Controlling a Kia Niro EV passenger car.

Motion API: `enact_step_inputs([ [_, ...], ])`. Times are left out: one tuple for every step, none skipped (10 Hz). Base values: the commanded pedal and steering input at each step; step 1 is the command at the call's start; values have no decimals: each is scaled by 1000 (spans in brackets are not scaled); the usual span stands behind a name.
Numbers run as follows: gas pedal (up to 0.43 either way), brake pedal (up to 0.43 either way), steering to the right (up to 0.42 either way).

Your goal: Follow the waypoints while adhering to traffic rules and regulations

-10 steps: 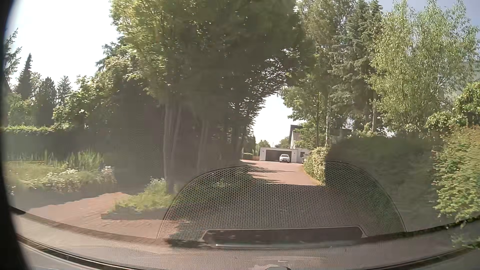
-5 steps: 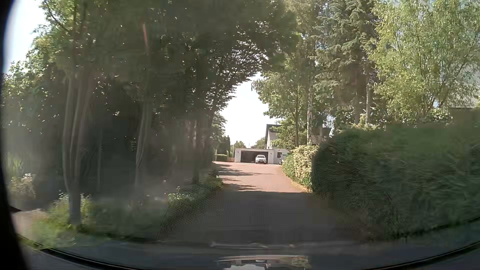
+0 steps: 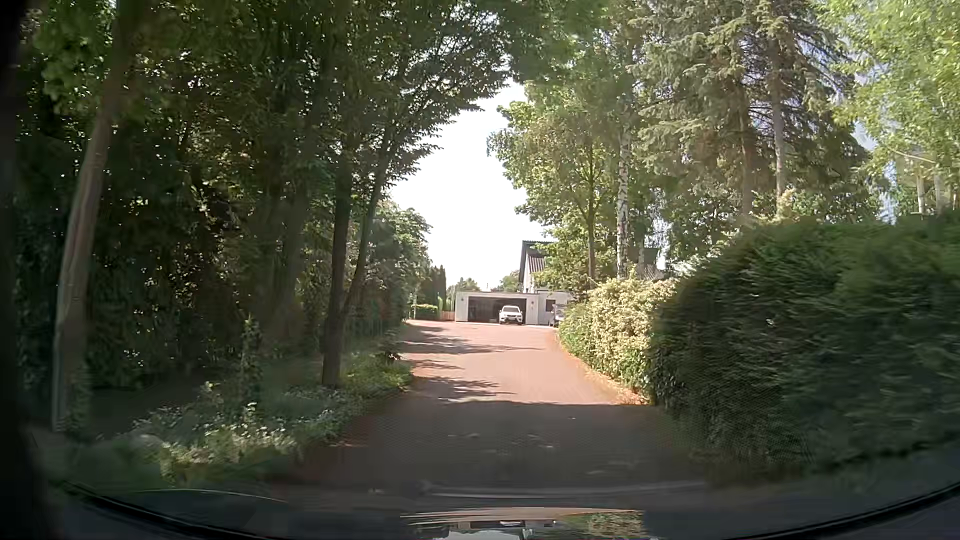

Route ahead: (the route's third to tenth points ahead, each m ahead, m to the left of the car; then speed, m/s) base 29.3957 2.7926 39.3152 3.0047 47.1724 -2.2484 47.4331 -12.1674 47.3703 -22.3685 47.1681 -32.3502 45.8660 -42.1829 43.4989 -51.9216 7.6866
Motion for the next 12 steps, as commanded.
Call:
enact_step_inputs([
  [299,0,7],
  [287,0,6],
  [268,0,6],
  [268,0,5],
  [268,0,5],
  [260,0,5],
  [248,0,5],
  [228,0,4],
  [228,0,4],
  [228,0,3],
  [220,0,2],
  [197,0,2],
])
